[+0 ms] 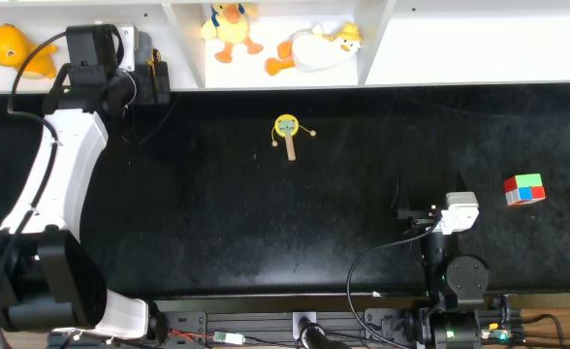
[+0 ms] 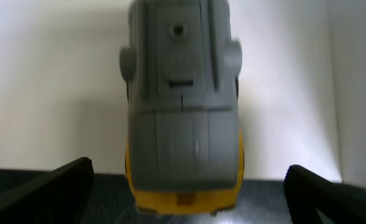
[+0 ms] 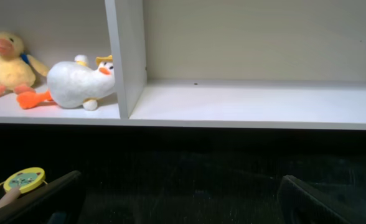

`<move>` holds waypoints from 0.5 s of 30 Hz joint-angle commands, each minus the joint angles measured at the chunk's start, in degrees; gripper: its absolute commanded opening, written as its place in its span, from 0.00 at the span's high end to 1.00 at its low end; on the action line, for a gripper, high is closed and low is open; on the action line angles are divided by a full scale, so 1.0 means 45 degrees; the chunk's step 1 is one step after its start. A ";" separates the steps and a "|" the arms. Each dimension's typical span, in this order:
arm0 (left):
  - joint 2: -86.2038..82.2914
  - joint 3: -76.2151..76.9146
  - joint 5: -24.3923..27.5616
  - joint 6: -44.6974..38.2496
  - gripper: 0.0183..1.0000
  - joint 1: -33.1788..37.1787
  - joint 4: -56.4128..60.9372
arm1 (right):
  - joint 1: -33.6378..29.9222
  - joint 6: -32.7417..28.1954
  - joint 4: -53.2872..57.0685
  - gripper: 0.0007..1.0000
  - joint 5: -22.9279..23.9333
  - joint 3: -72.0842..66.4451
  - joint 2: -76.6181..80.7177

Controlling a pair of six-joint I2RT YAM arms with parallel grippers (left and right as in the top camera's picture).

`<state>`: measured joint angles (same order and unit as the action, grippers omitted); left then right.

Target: Store Toys

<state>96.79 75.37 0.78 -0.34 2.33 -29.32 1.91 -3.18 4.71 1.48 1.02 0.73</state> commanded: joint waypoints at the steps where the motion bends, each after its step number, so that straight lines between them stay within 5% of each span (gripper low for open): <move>1: -0.0899 -0.0228 -0.0447 -0.0403 0.00 -0.0049 -0.0209 | -0.0015 0.0097 -0.0053 0.00 -0.0078 -0.0160 -0.0102; 15: -0.6936 -0.6207 -0.0437 -0.0199 0.00 -0.0019 0.0209 | -0.0015 0.0097 -0.0049 0.00 -0.0083 -0.0160 -0.0102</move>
<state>71.40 51.70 -0.73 -1.43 2.33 -29.61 1.91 -3.16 4.75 1.45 1.02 0.73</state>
